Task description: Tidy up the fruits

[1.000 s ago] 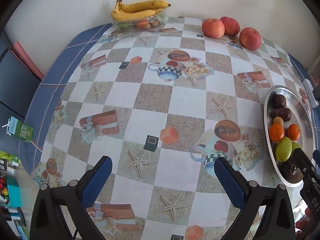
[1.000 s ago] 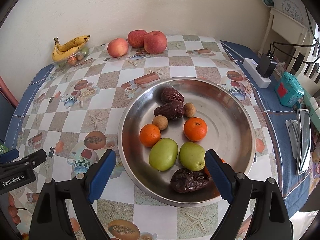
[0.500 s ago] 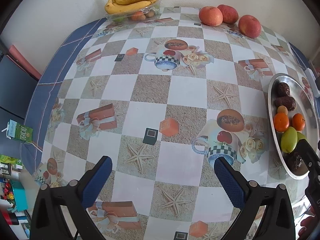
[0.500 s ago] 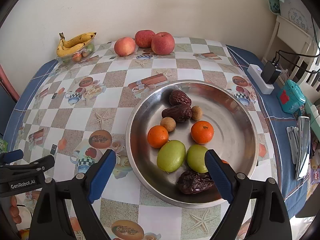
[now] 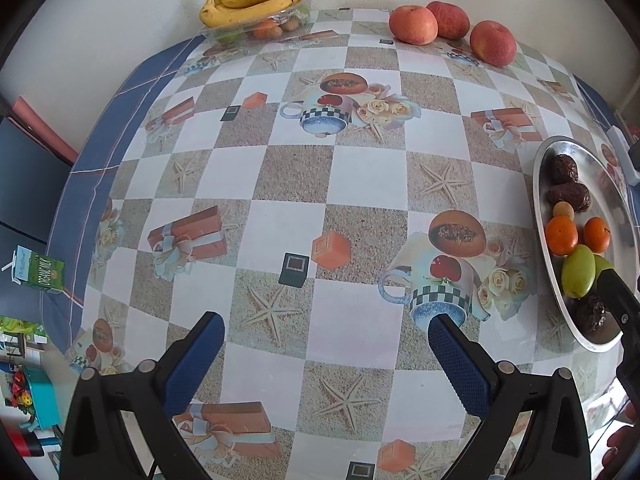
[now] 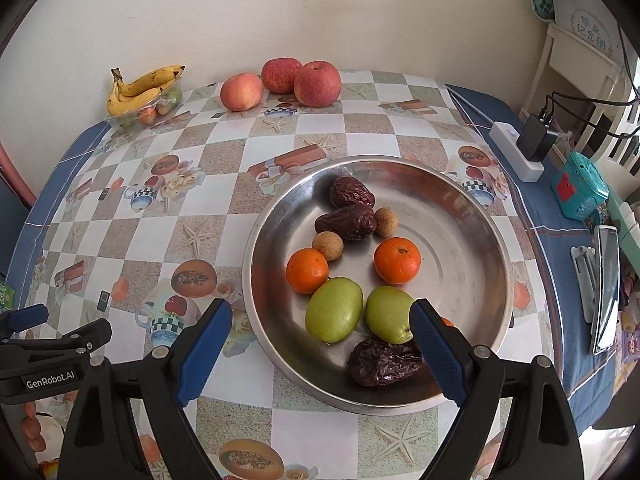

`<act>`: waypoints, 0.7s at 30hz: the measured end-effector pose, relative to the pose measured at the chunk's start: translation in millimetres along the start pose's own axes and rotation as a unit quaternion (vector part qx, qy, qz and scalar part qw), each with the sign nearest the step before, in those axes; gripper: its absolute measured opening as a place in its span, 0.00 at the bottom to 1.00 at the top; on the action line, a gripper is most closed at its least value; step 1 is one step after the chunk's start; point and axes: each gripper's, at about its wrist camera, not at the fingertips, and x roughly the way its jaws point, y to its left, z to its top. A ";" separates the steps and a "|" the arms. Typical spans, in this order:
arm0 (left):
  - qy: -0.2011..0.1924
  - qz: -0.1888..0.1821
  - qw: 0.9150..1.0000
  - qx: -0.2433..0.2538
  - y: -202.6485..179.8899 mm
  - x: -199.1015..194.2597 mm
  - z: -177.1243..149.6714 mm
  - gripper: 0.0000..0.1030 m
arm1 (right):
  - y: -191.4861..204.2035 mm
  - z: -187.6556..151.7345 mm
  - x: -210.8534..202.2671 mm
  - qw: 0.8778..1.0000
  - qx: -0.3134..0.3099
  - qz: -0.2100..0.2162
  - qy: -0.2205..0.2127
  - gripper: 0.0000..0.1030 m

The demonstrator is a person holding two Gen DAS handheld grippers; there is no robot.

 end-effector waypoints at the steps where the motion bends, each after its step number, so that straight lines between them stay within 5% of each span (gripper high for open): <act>1: 0.000 0.000 1.000 0.000 0.2 0.2 0.0 1.00 | -0.3 0.0 0.2 1.000 0.000 0.000 0.000 0.88; 21: 0.003 -0.006 1.000 -0.007 1.2 1.3 0.1 1.00 | -1.0 -0.4 2.0 1.000 0.002 -0.002 0.004 0.88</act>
